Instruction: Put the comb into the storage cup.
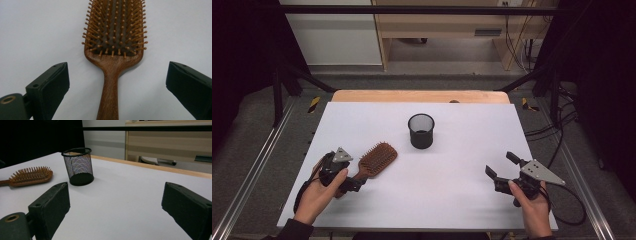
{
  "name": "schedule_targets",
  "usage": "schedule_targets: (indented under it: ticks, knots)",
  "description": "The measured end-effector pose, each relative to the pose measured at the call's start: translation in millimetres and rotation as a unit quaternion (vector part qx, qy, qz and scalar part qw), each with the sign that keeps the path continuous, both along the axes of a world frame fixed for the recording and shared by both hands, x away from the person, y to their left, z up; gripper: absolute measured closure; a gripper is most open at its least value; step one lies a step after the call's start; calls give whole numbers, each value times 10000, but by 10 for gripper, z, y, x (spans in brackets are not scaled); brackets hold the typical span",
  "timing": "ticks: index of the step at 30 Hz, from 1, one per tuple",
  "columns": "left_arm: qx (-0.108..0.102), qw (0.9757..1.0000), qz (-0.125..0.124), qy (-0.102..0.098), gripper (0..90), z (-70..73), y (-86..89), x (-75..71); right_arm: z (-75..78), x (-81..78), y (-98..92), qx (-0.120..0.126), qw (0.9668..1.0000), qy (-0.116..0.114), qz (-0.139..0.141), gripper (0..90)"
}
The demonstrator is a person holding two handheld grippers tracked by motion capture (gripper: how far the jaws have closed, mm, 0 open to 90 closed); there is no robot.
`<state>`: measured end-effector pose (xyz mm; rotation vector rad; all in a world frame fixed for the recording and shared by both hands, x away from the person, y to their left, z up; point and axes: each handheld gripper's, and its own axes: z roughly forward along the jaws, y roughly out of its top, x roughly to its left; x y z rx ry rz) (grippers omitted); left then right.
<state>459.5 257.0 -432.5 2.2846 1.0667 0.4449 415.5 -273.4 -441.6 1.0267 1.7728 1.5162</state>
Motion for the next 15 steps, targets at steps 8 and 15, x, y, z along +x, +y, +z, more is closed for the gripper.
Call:
schedule_targets:
  ticks: [8,15]
  knots:
    - [36,9999,4,159,60,-95,3,76,-4,4,5,-3,10000,8,23,82]
    - [95,9993,-153,332,159,-110,7,122,-9,5,9,-15,10000,29,18,83]
